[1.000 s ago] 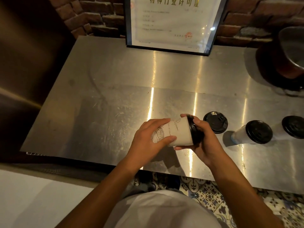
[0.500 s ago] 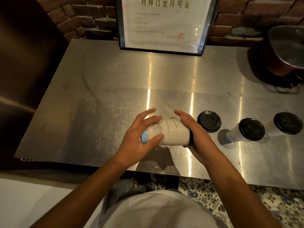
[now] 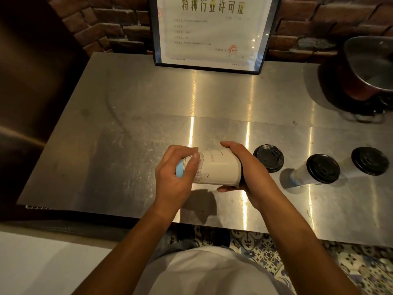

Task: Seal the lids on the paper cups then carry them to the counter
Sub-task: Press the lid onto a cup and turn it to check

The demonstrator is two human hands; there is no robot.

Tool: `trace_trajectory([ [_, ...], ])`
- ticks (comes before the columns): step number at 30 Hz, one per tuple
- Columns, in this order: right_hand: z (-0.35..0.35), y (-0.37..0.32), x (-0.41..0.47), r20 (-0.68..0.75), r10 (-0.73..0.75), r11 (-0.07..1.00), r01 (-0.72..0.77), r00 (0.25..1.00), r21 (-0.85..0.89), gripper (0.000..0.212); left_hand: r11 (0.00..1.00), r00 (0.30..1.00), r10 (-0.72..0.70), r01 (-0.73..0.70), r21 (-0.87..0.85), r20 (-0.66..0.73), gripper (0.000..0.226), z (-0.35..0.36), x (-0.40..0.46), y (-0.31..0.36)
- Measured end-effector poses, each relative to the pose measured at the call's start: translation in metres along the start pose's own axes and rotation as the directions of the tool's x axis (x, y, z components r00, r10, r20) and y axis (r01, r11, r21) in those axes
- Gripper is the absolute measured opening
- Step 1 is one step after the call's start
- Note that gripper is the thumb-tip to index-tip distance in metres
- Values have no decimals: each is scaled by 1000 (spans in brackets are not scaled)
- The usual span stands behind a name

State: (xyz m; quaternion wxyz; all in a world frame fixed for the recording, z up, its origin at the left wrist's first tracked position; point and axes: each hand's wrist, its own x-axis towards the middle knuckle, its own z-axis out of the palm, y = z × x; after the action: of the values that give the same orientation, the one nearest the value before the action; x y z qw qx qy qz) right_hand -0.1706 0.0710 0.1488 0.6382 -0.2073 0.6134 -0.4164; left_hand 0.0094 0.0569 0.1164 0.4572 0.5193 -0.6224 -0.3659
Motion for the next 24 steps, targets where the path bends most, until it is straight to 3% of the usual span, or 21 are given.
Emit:
trace_trajectory([
  [5, 2, 6, -6, -64, -320, 944, 312, 945, -108, 24, 960, 964, -260, 263, -92, 48, 16, -3, 14, 24],
  [8, 1, 11, -9, -59, -402, 907, 389, 914, -162, 27, 924, 936, -336, 349, -155, 100, 11, -3, 19, 30],
  [13, 1, -2, -4, -31, -273, 955, 267, 961, -132, 32, 945, 950, -291, 304, -119, 114, 7, -4, 21, 31],
  [17, -4, -22, -4, 66, -70, 997, 72, 995, -31, 44, 964, 936, -235, 259, -56, 263, 41, -8, 25, 29],
  [21, -13, -31, -11, 72, -71, 997, 73, 995, -27, 41, 984, 941, -131, 161, -73, 312, 58, -8, 25, 36],
  [24, -15, -34, -15, 42, -97, 995, 98, 994, -33, 40, 996, 970, -72, 81, -28, 232, 42, -5, 24, 46],
])
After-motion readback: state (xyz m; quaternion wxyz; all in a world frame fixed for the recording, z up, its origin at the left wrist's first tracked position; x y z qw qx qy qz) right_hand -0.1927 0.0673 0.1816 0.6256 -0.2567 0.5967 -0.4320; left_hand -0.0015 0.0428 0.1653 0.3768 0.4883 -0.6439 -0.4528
